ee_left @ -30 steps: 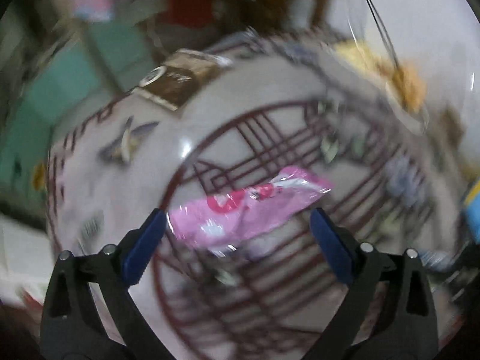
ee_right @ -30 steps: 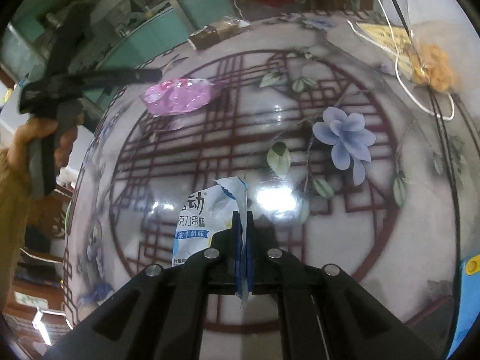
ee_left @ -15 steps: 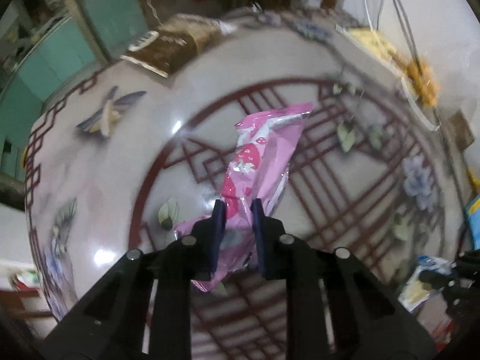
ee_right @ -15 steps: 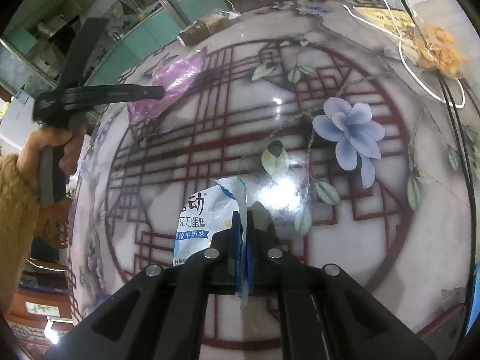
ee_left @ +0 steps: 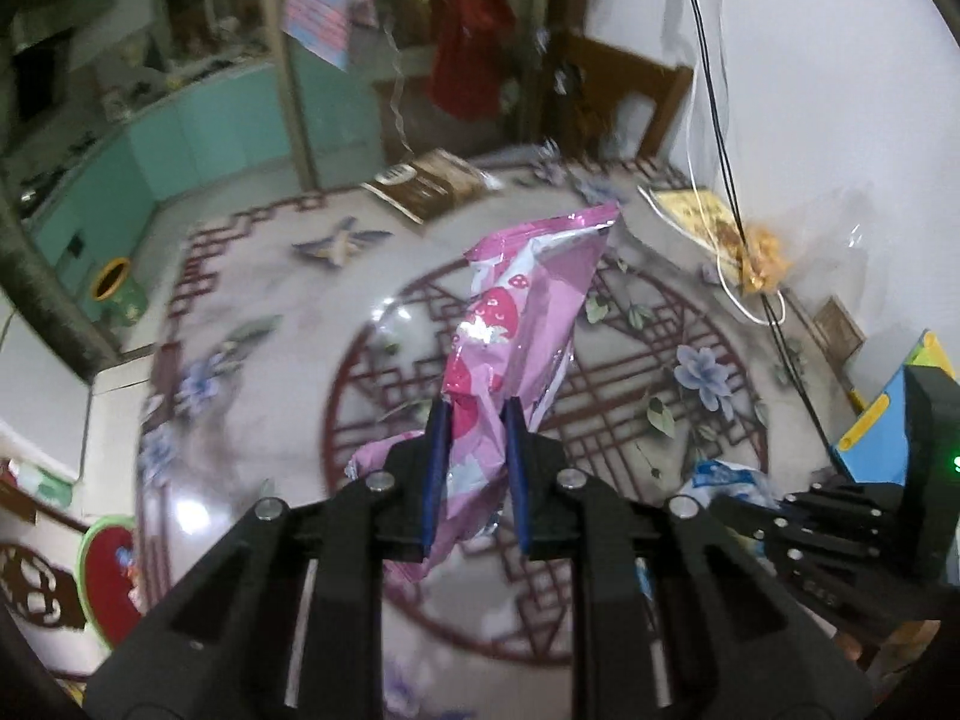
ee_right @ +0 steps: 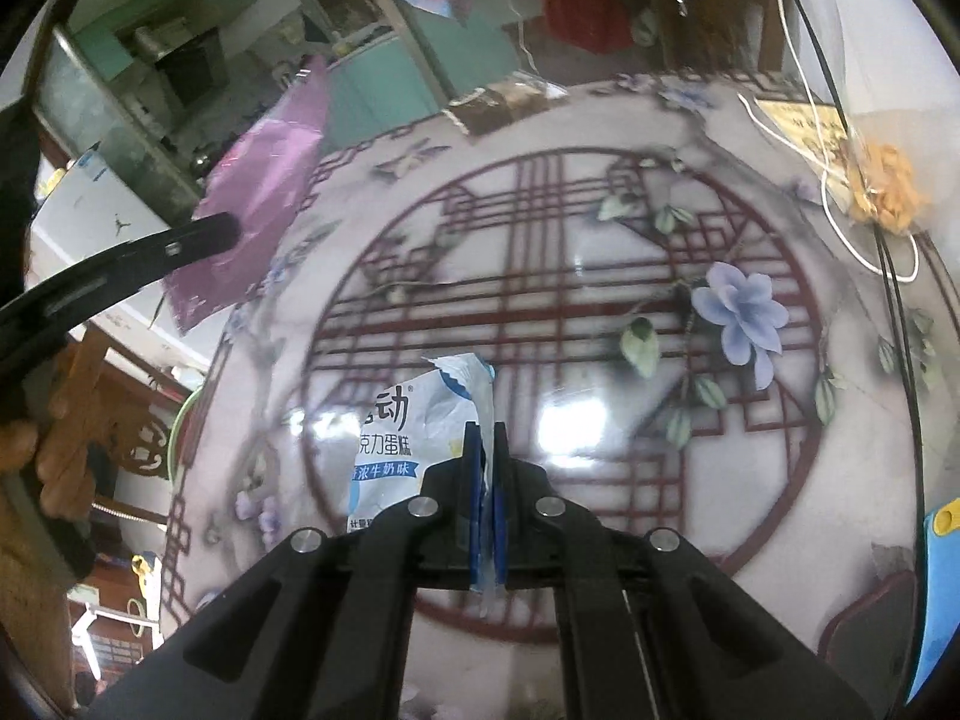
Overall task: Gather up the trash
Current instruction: 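Carry the pink wrapper and white milk bag over the red bucket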
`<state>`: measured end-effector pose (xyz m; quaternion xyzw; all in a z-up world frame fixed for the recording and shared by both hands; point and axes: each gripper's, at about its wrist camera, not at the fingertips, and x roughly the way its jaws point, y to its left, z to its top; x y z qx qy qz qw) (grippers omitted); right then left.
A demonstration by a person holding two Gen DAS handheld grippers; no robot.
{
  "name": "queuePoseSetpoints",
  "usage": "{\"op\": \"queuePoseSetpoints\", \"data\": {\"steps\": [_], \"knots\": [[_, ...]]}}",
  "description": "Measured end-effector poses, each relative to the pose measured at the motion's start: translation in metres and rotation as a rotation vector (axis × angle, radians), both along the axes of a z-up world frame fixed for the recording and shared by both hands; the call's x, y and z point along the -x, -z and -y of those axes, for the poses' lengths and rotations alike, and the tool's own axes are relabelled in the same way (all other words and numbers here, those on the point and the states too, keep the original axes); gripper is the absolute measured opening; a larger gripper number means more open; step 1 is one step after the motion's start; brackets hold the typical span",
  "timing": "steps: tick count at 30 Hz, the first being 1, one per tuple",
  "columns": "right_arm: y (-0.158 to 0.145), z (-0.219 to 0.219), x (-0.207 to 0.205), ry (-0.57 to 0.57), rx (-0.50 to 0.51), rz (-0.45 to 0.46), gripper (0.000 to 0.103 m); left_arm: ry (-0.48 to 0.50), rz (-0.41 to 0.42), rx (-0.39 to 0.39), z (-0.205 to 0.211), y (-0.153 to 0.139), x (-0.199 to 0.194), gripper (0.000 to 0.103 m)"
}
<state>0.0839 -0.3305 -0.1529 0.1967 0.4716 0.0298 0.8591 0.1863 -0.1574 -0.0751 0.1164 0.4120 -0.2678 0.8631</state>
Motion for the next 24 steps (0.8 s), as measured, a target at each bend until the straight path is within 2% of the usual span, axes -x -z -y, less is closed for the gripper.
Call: {"op": "queuePoseSetpoints", "data": {"steps": [6,11,24], "knots": [[-0.025,-0.029,0.011,-0.042,0.043,0.045,0.003,-0.108,0.047,0.047,-0.051,-0.023,0.039,0.018],[-0.039,-0.052,0.015,-0.068,0.066,0.070,0.003,-0.160,0.036,0.069,-0.081,-0.023,0.054,0.018],[-0.048,-0.107,0.006,-0.144,0.095,0.085,0.003,-0.234,0.019,0.082,-0.144,-0.017,0.059,0.018]]}}
